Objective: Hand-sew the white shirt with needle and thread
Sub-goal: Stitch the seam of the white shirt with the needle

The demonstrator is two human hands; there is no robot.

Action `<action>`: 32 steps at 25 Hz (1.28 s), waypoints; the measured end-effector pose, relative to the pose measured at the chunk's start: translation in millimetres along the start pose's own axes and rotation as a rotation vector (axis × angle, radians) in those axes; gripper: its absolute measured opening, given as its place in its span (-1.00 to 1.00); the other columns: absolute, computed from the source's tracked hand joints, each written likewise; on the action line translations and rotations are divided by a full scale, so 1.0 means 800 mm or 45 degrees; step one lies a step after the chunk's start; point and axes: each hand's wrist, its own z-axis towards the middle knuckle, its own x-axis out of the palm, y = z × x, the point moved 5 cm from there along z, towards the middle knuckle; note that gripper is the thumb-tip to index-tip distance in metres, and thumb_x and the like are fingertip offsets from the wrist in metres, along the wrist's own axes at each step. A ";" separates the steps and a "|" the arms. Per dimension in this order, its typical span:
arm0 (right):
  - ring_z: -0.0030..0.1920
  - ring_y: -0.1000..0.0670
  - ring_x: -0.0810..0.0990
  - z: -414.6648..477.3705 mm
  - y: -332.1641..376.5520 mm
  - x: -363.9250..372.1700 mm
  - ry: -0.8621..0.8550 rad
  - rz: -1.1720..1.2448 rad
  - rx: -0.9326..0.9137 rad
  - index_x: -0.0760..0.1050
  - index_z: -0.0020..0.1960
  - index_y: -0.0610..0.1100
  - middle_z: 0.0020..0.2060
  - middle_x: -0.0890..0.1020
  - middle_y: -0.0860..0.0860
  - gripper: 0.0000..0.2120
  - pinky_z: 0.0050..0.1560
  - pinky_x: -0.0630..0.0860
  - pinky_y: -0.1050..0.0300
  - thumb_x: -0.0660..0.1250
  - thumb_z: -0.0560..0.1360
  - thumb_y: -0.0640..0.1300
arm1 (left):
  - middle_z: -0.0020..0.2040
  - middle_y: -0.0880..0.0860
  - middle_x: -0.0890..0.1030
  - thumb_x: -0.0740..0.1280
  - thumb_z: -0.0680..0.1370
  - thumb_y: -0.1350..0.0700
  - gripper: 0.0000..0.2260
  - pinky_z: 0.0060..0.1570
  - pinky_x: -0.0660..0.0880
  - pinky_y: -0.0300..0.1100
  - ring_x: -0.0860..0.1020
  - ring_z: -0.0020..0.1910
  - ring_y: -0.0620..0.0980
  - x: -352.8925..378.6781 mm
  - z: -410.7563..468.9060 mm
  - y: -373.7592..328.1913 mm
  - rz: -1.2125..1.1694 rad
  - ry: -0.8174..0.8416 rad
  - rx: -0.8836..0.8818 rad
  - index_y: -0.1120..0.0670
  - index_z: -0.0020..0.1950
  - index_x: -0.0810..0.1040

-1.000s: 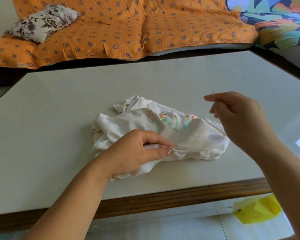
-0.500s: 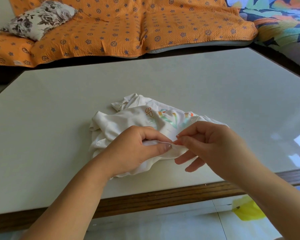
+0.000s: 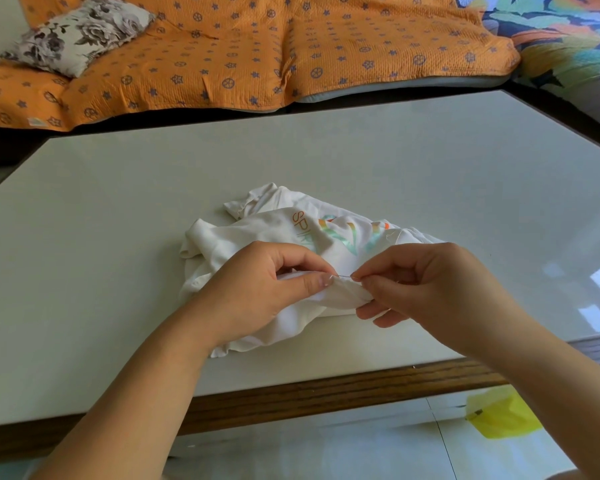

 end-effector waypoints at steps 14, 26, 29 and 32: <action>-0.27 0.02 0.72 0.001 -0.001 -0.002 0.076 0.007 0.022 0.65 -0.12 -0.08 -0.34 0.72 -0.01 -0.84 -0.11 0.66 0.15 0.34 0.50 -0.28 | -0.12 -0.16 0.71 0.38 0.38 -0.08 -0.84 0.04 0.48 -0.41 0.63 -0.03 -0.24 0.003 0.000 0.001 -0.064 0.042 0.018 -0.10 -0.10 0.68; -0.25 -0.06 0.72 0.006 -0.005 0.004 0.195 0.234 0.037 0.64 -0.12 -0.16 -0.32 0.71 -0.16 -0.89 -0.17 0.67 0.13 0.35 0.51 -0.30 | -0.26 -0.09 0.68 0.43 0.38 0.04 -0.87 -0.06 0.47 -0.40 0.62 -0.17 -0.21 0.009 0.003 0.005 -0.333 0.107 -0.052 0.03 -0.13 0.70; -0.25 -0.09 0.72 0.007 -0.006 0.008 0.224 0.307 0.044 0.62 -0.13 -0.18 -0.31 0.70 -0.19 -0.89 -0.18 0.67 0.11 0.34 0.50 -0.30 | -0.27 -0.06 0.67 0.45 0.36 0.06 -0.89 -0.08 0.48 -0.38 0.61 -0.19 -0.19 0.013 0.003 0.006 -0.421 0.099 -0.071 0.04 -0.16 0.70; -0.26 -0.07 0.72 0.008 -0.007 0.012 0.203 0.345 0.034 0.63 -0.12 -0.20 -0.31 0.70 -0.17 -0.92 -0.23 0.66 0.14 0.36 0.49 -0.29 | -0.29 -0.05 0.66 0.46 0.34 0.08 -0.90 -0.12 0.49 -0.38 0.60 -0.23 -0.19 0.016 0.005 0.007 -0.472 0.068 -0.081 0.05 -0.19 0.67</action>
